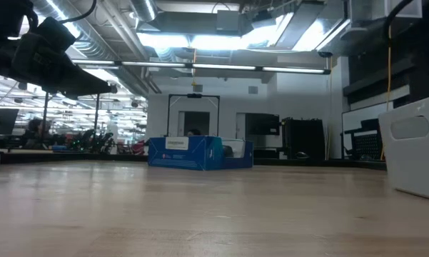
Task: Pick and place USB-C Cables
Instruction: Adjust the gray bin
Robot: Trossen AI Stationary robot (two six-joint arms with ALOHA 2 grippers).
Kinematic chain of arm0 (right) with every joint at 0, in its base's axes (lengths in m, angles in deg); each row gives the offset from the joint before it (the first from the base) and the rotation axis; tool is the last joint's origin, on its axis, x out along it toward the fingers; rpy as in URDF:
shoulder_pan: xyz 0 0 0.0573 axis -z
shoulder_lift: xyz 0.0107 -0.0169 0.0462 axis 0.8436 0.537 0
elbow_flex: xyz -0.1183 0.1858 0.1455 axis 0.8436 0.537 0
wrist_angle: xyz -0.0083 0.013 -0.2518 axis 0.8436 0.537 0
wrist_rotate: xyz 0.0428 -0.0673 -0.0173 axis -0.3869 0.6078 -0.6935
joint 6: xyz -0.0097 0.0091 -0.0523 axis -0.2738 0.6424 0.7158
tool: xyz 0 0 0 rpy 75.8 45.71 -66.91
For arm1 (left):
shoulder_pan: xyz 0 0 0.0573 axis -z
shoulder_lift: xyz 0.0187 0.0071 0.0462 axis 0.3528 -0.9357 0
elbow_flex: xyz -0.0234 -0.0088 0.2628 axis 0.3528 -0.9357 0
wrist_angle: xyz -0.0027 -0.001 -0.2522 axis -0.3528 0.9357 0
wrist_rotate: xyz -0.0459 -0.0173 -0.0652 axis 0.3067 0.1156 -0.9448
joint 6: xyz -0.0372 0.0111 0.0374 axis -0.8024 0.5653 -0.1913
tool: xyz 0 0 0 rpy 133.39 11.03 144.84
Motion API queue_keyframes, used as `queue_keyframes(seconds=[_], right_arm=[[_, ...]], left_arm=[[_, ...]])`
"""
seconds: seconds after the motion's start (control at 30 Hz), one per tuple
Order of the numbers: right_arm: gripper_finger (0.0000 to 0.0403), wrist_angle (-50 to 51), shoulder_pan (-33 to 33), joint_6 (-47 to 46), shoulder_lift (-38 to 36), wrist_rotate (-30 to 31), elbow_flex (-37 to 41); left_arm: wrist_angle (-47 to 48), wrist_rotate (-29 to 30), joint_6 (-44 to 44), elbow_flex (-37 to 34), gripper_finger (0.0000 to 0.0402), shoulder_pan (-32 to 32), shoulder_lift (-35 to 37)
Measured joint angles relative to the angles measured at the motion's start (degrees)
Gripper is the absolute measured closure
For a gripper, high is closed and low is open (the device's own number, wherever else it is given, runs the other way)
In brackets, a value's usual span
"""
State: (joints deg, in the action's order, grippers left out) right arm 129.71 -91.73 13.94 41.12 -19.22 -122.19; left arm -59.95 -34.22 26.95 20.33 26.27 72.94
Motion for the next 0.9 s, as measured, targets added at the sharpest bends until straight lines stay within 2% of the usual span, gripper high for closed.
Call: queue_keyframes(seconds=[0.33,0.6,0.9], right_arm=[[0.0403,0.9,0.0,0.1,0.0,5.5,0.0],[0.0403,1.3,0.0,0.0,0.0,3.9,0.0],[0.0403,1.7,0.0,0.1,0.0,6.0,0.0]], left_arm=[[0.0,0.0,0.0,0.0,0.0299,0.0,0.0],[0.0,0.0,0.0,0.0,0.0299,0.0,0.0],[0.0,0.0,0.0,0.0,0.0299,0.0,0.0]])
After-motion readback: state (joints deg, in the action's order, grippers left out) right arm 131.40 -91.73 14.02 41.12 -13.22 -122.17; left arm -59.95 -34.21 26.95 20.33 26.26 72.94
